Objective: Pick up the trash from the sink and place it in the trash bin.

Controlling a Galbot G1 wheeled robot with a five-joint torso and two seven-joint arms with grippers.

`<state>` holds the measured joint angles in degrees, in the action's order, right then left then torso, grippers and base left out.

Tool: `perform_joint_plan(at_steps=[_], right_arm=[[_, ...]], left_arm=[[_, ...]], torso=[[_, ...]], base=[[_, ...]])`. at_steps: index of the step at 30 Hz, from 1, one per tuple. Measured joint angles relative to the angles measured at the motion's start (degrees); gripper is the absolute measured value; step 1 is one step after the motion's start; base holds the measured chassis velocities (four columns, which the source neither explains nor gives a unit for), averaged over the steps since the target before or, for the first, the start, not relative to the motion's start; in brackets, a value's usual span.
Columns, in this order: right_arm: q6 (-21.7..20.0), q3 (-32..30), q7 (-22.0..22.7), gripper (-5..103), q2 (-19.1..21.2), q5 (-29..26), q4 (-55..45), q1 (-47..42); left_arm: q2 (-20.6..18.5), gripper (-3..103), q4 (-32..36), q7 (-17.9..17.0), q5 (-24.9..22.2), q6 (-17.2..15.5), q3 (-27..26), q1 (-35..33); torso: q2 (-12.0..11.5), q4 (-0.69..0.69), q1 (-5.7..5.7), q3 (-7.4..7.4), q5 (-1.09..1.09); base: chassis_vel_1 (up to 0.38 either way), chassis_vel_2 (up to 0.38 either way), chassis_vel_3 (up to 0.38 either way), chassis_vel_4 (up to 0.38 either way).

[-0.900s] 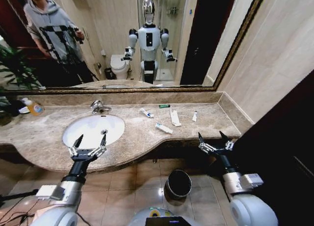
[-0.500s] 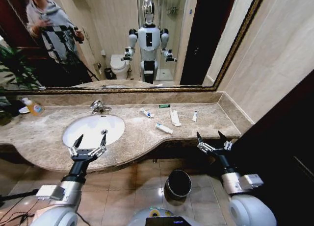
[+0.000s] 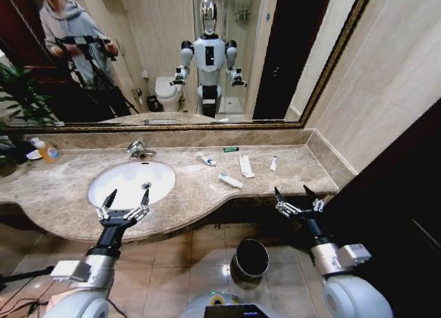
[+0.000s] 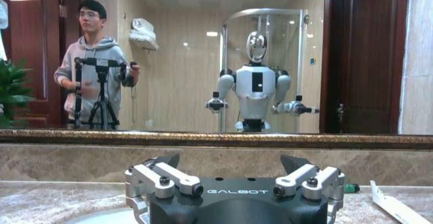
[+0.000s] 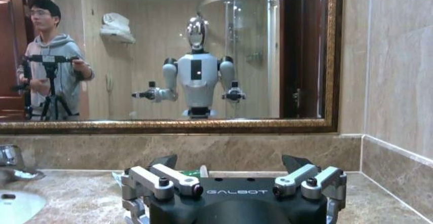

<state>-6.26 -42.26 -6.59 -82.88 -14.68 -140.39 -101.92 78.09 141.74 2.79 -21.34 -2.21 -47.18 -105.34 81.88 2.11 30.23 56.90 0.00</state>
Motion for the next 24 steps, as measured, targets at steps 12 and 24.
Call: perform_joint_plan(at_steps=[12,24], right_arm=[[0.3,1.6,-0.9,100,1.1,2.1,0.5,0.0],[-0.5,1.9,-1.8,100,4.4,2.0,2.6,2.6]], left_arm=[[0.0,100,0.0,0.0,0.0,0.0,0.0,0.0],[0.0,100,0.0,0.0,0.0,0.0,0.0,0.0]], torso=[[0.0,0.00,0.00,0.00,0.00],[0.0,-0.01,0.00,0.00,0.00]], base=[[0.000,0.000,0.000,0.000],[0.000,0.000,0.000,0.000]])
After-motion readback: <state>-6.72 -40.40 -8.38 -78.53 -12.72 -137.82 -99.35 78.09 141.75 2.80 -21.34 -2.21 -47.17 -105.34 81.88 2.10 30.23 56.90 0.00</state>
